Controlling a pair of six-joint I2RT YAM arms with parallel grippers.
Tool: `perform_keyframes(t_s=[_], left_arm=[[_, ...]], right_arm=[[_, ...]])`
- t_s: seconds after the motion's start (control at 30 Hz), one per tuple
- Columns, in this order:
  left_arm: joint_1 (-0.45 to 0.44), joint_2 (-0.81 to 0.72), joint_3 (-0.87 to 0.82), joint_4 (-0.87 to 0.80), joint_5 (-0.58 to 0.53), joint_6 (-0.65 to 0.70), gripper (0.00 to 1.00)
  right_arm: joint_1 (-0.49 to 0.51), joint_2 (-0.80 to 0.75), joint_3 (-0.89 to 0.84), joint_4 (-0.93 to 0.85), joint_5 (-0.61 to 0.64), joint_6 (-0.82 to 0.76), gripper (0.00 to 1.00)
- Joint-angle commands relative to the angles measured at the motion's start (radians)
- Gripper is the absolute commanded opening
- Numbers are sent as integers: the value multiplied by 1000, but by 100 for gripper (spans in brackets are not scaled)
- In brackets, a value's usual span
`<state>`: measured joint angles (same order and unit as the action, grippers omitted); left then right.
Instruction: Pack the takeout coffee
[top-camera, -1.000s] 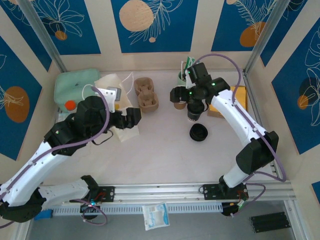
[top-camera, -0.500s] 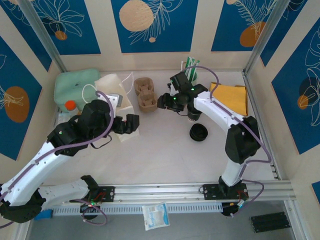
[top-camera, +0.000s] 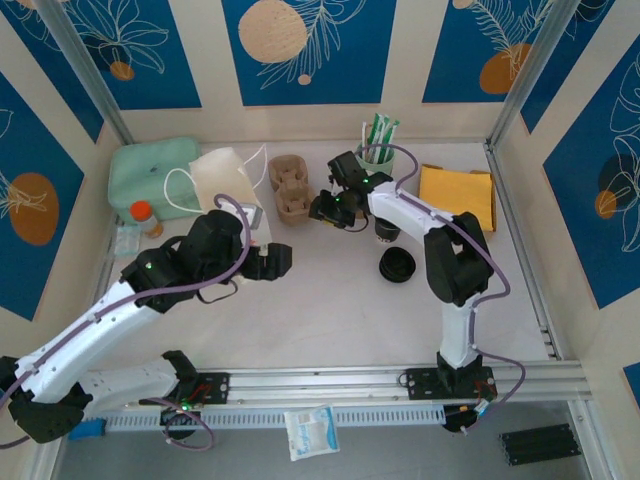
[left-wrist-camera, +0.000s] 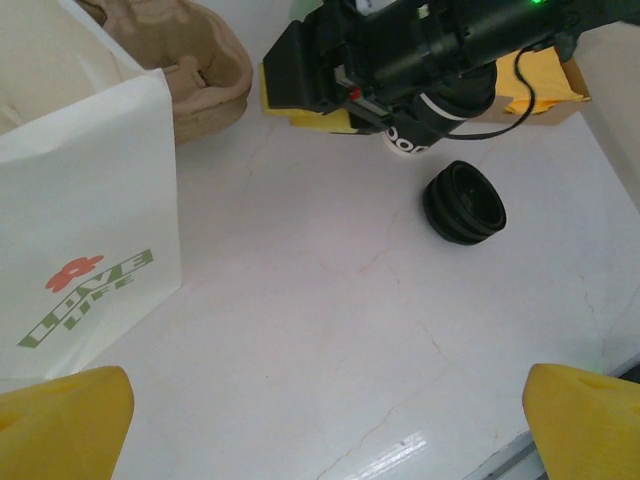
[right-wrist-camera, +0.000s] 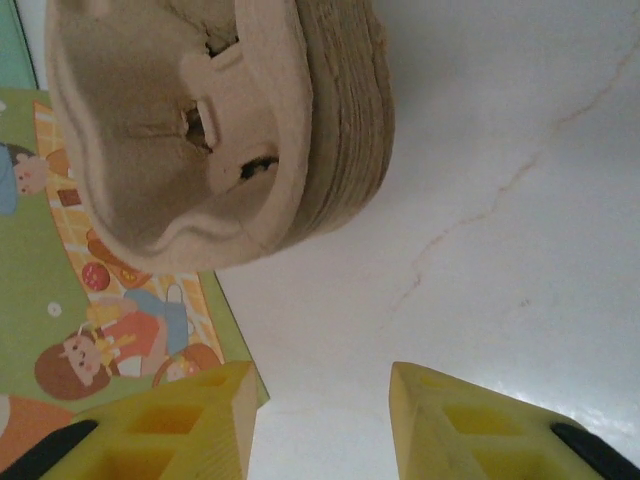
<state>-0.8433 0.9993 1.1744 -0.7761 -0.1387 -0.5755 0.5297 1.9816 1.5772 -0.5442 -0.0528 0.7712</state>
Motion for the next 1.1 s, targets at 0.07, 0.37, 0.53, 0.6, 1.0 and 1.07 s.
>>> perform_keyframes(t_s=[0.07,0.37,0.53,0.6,1.0,1.07], left_arm=[[-17,14,-19,54,1,-26,100],[-30,19,-37,74,-2,-37,99],[-32,22,-38,77,-1,-36,99],[-33,24,-42,81,0,-35,99],[-35,27,-40,84,4,-32,100],[-36,27,-40,84,2,-32,99]], right_arm=[[-6,46,85,-8,-12,18,39],[-9,67,114,-12,-19,16,35],[-16,88,138,-17,-25,19,32],[-17,95,152,-22,-26,19,31],[-22,133,196,-39,-44,25,30],[-23,135,196,-37,-45,24,29]])
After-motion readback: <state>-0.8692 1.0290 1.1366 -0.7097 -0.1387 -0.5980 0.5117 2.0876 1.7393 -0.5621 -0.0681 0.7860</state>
